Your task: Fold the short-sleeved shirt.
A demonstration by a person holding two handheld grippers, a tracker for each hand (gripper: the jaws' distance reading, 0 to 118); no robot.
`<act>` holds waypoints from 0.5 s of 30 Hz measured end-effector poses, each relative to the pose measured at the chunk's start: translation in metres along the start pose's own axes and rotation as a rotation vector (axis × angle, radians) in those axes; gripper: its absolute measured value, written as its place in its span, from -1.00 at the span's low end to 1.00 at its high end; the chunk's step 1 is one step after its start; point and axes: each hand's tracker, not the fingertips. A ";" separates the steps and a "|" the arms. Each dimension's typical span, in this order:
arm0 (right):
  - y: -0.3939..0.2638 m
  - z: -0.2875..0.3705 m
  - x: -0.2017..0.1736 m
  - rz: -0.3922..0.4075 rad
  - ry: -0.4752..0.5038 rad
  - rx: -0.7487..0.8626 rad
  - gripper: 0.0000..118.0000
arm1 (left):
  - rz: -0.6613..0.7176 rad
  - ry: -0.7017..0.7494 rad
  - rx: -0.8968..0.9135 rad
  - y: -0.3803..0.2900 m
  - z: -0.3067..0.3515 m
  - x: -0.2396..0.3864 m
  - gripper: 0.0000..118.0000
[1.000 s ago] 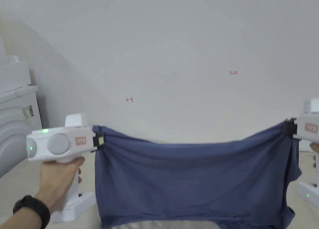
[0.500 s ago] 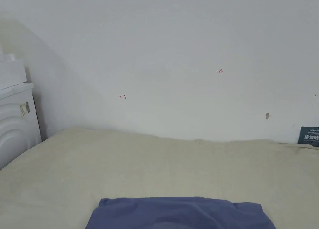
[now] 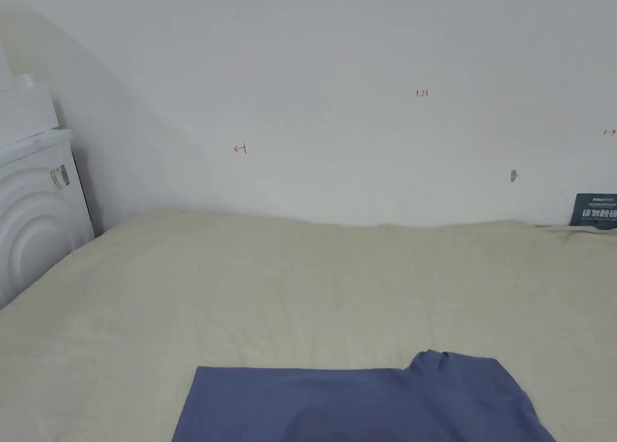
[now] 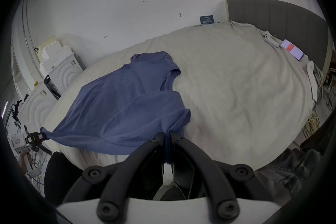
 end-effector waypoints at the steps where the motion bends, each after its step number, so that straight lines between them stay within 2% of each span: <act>1: 0.001 -0.002 -0.002 0.020 0.002 0.007 -0.93 | 0.007 0.003 0.005 0.000 -0.004 0.001 -0.91; 5: 0.010 -0.006 -0.007 0.075 -0.009 0.025 -0.88 | 0.042 0.017 0.027 0.009 -0.013 0.001 -0.88; 6: 0.011 -0.003 -0.006 0.110 -0.041 0.031 -0.70 | 0.031 0.064 0.010 0.012 -0.014 -0.002 -0.73; 7: 0.010 0.002 -0.004 0.141 -0.084 0.044 -0.14 | 0.040 0.136 0.008 0.013 -0.012 -0.007 -0.39; 8: 0.010 0.006 0.000 0.152 -0.118 0.052 0.32 | 0.041 0.204 0.020 0.013 -0.008 -0.014 0.03; 9: 0.011 0.012 0.004 0.143 -0.133 0.049 0.57 | 0.024 0.246 0.039 0.013 -0.002 -0.019 0.38; 10: 0.014 0.022 0.006 0.138 -0.151 0.062 0.59 | 0.012 0.285 0.073 0.017 0.007 -0.024 0.63; 12: 0.026 0.040 0.005 0.151 -0.192 0.124 0.59 | 0.002 0.312 0.118 0.031 0.026 -0.027 0.65; 15: 0.049 0.061 -0.003 0.137 -0.159 0.223 0.59 | -0.016 0.310 0.225 0.056 0.052 -0.011 0.65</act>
